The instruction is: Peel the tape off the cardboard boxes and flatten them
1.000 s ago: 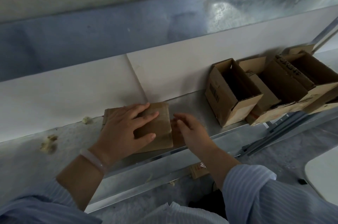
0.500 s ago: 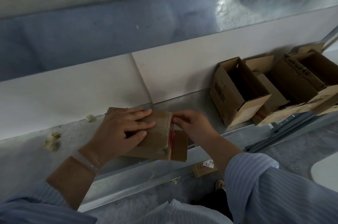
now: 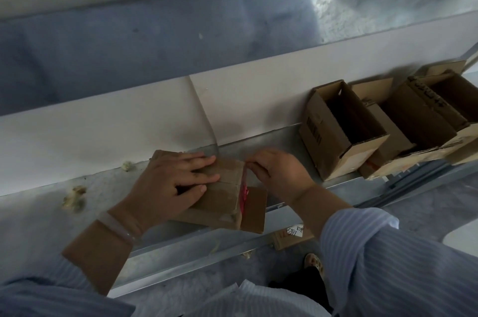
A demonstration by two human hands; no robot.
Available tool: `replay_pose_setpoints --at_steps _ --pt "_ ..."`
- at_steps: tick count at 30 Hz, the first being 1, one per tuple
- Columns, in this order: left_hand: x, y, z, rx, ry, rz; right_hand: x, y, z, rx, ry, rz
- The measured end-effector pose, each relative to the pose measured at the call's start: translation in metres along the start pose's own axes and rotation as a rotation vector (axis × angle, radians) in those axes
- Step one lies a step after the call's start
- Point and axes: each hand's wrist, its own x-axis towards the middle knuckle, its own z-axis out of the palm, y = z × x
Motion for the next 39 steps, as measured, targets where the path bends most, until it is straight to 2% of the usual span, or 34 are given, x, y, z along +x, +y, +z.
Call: replay_pose_setpoints --at_steps 3,6,8,11,13,19,23,29,39 --pt "-0.002 0.000 0.002 0.034 0.022 0.017 0.002 -0.005 -0.001 0.156 -0.016 0.128" --pt "-0.005 0.001 0.004 0.117 0.042 0.021 -0.002 -0.016 0.001 0.551 -0.071 0.400" --pt "-0.006 0.002 0.005 0.201 0.050 -0.042 -0.003 -0.020 0.004 0.757 -0.081 0.524" --pt "-0.005 0.006 0.006 0.214 0.059 -0.179 0.000 -0.025 0.002 0.892 -0.063 0.610" --pt "-0.005 0.007 0.008 0.241 0.035 -0.162 0.003 -0.024 -0.002 0.935 -0.056 0.634" --pt "-0.003 -0.003 0.000 0.192 -0.003 -0.141 -0.003 -0.019 -0.009 0.877 -0.084 0.530" --pt "-0.003 -0.006 -0.002 0.168 0.003 -0.110 -0.008 -0.020 -0.009 0.609 -0.089 0.363" --pt "-0.002 -0.006 -0.004 0.158 -0.003 -0.097 -0.004 -0.012 -0.013 0.220 0.017 0.078" --pt "-0.001 -0.007 -0.004 0.163 -0.014 -0.108 -0.004 -0.012 -0.012 0.103 0.037 -0.054"
